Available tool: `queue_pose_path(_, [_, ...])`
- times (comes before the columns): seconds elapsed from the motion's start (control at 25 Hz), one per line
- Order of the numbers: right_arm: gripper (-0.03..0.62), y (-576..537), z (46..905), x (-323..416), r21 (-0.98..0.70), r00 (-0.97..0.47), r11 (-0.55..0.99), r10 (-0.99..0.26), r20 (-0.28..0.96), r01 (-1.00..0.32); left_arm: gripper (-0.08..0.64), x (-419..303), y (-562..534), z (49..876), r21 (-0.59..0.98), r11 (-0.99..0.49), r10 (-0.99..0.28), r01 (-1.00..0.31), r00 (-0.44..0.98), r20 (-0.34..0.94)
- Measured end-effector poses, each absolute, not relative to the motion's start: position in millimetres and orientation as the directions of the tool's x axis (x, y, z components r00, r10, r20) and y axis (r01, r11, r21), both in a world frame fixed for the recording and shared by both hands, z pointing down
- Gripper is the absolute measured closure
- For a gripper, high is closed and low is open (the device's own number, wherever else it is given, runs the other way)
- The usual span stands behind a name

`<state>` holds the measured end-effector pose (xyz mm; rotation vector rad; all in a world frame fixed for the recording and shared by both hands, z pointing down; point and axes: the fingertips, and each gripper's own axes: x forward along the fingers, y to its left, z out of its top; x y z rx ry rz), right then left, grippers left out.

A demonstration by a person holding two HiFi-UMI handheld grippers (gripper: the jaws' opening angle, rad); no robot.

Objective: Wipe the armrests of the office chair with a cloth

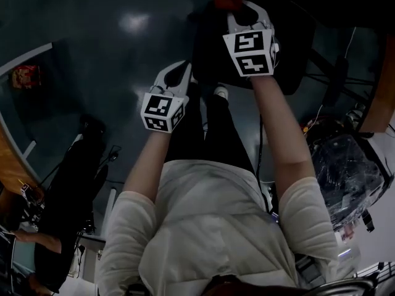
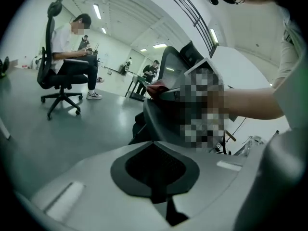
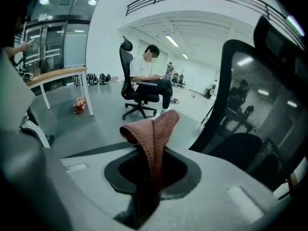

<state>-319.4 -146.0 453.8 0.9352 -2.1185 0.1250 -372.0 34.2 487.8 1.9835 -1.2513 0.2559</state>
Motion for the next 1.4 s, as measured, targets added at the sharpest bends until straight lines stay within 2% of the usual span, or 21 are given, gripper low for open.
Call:
queue_pose_path(0.16, [0.546,-140.3,460.0,-328.8,0.207,-0.424,0.745,-0.559,0.713,-0.634,0.557,-371.8,36.5,485.4,0.524,-0.200,-0.703,-0.828,0.494,0.512])
queue_pose_path(0.52, [0.549,-103.9,454.8,-341.6,0.053,-0.562,0.830,-0.421,0.712,-0.555,0.557,-368.2,45.6,482.4,0.522,-0.184,-0.713,-0.833,0.478,0.512])
queue_pose_path(0.84, [0.548,-41.3,453.7,-334.1,-0.030,-0.604,0.854,-0.342,0.720,-0.520,0.558,-362.9,46.2,483.0,0.501,-0.040,-0.767,-0.864,0.348,0.539])
queue_pose_path(1.2, [0.548,44.6,454.5,-324.4,-0.149,-0.650,0.886,-0.199,0.733,-0.440,0.558,-362.6,52.3,483.7,0.500,-0.009,-0.785,-0.866,0.316,0.533])
queue_pose_path(1.4, [0.549,71.4,452.8,-314.9,-0.209,-0.664,0.876,-0.155,0.732,-0.435,0.557,-353.8,63.6,478.6,0.497,-0.055,-0.785,-0.866,0.345,0.514])
